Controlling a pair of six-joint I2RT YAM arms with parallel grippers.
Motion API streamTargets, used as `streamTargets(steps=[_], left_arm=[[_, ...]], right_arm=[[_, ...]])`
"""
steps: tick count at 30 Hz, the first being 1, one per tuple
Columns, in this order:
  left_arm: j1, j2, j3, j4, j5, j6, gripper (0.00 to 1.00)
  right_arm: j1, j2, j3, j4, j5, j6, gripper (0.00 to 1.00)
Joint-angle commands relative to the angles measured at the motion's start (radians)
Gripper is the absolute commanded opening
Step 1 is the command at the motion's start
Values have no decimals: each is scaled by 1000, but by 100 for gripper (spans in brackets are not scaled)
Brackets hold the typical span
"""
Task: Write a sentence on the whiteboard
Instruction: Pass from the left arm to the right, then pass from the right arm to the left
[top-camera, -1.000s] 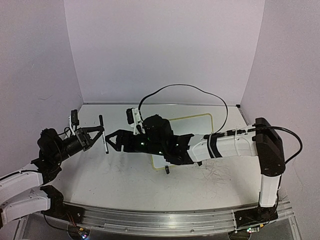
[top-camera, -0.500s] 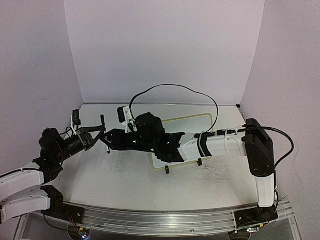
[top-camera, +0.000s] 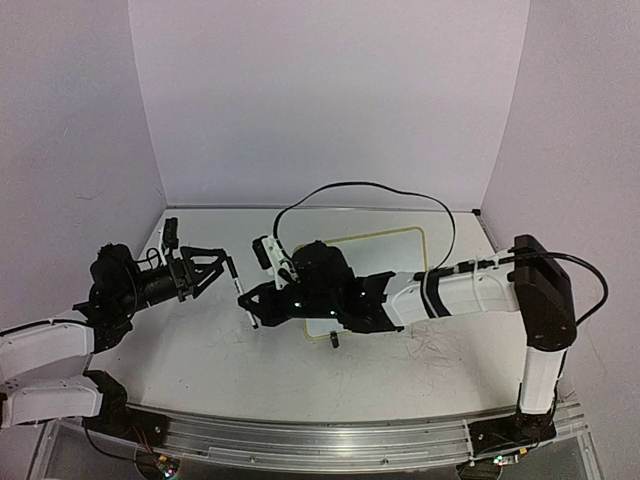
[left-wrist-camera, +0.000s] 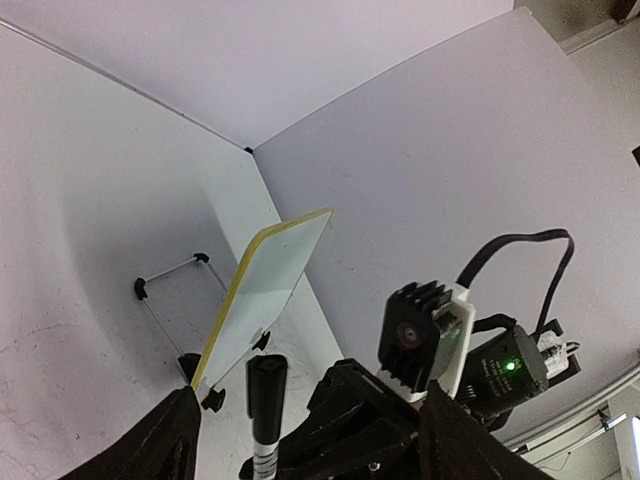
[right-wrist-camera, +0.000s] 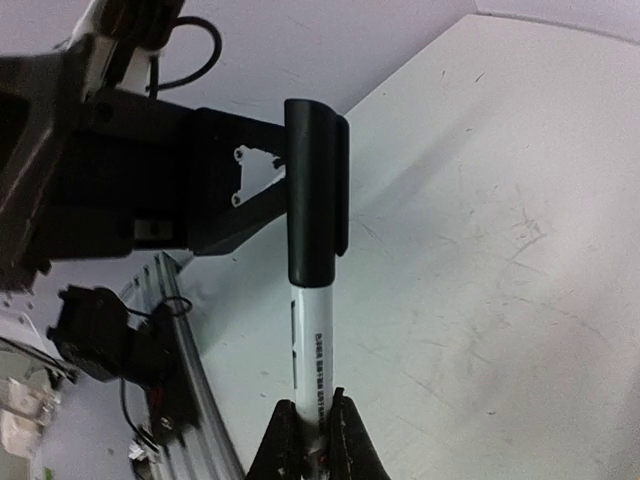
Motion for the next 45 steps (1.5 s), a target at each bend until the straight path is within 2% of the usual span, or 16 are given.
streamTargets(steps=[1, 5, 11, 15, 27, 30, 32, 33, 34, 35, 38, 41, 45], left_arm=[[-6, 58, 89, -70, 140, -14, 79], [-20, 126, 154, -164, 188, 23, 75], [-52, 187, 213, -257, 165, 87, 68], [-69, 191, 214, -273, 124, 100, 59], [-132, 228, 295, -407, 52, 172, 24], [-136, 224, 308, -407, 41, 176, 5], [-137, 218, 318, -407, 26, 178, 0], [-137, 217, 325, -407, 20, 175, 0], [-137, 218, 336, -404, 14, 169, 0], [-137, 220, 346, -400, 8, 164, 0], [-137, 226, 387, -389, -15, 142, 0], [-137, 231, 424, -377, -23, 131, 0], [-137, 242, 443, -290, -21, 75, 0]], right_arm=[[-9, -145, -46, -129, 19, -270, 0], [-9, -183, -75, -193, 29, -352, 0], [-10, -184, -81, -204, 15, -395, 0], [-9, -178, -77, -214, 9, -422, 0], [-9, -174, -70, -260, 24, -452, 0], [-12, -194, -81, -263, 43, -433, 0], [-15, -211, -99, -263, 53, -408, 1], [-19, -224, -108, -263, 60, -387, 7], [-24, -238, -122, -262, 70, -364, 17], [-27, -256, -136, -260, 72, -338, 34], [-31, -307, -176, -256, 96, -256, 70], [-33, -377, -236, -237, 135, -194, 97], [-33, -502, -351, -149, 236, -127, 98]])
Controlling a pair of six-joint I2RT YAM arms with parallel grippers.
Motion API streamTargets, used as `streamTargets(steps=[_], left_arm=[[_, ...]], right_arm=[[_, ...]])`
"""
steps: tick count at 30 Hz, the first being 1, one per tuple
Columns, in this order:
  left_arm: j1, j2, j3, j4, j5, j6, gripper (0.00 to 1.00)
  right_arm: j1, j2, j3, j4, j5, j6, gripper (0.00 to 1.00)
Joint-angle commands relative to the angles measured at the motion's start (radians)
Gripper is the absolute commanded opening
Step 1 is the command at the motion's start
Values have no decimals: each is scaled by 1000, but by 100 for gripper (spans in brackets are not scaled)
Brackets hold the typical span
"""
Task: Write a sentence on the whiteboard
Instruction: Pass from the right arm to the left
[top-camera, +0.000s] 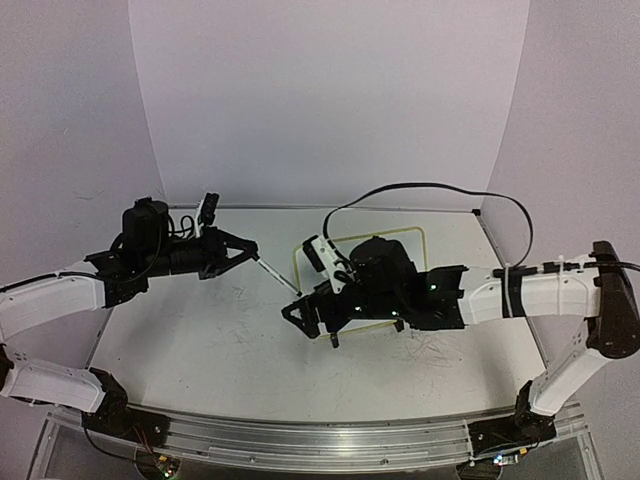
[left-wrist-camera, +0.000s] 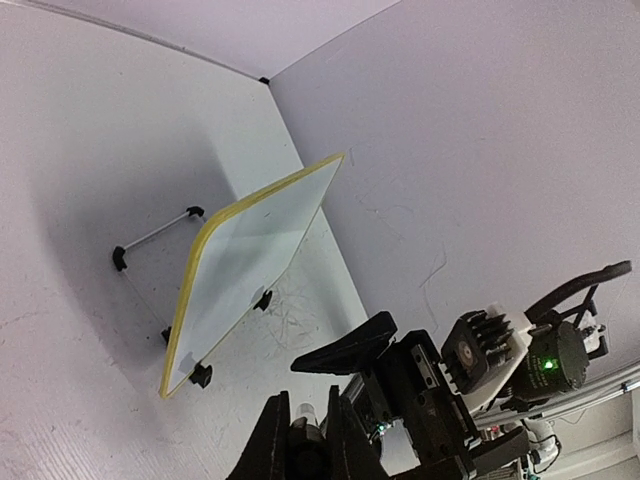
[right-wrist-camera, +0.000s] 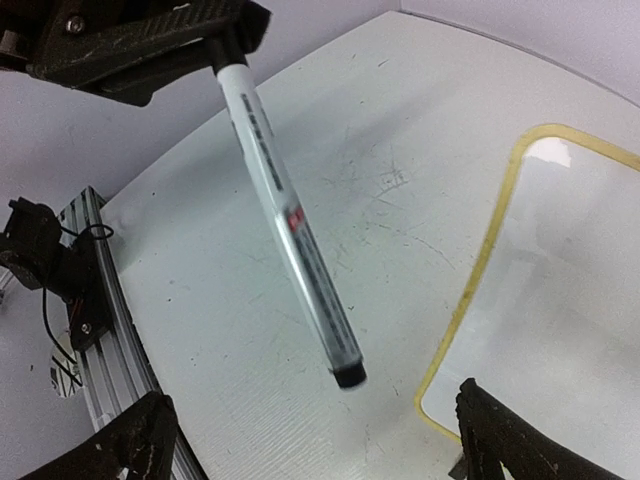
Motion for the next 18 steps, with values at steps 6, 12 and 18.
streamTargets(steps=[6, 12, 18], left_arm=[[-21, 57, 53, 327, 1, -194, 0], [-113, 138, 52, 506, -67, -262, 0], [-238, 240, 64, 678, -183, -301, 0]], right_arm=[[-5, -249, -127, 152, 232, 143, 98], [-74, -302, -247, 403, 146, 284, 97], [-170, -299, -339, 674, -150, 433, 96]])
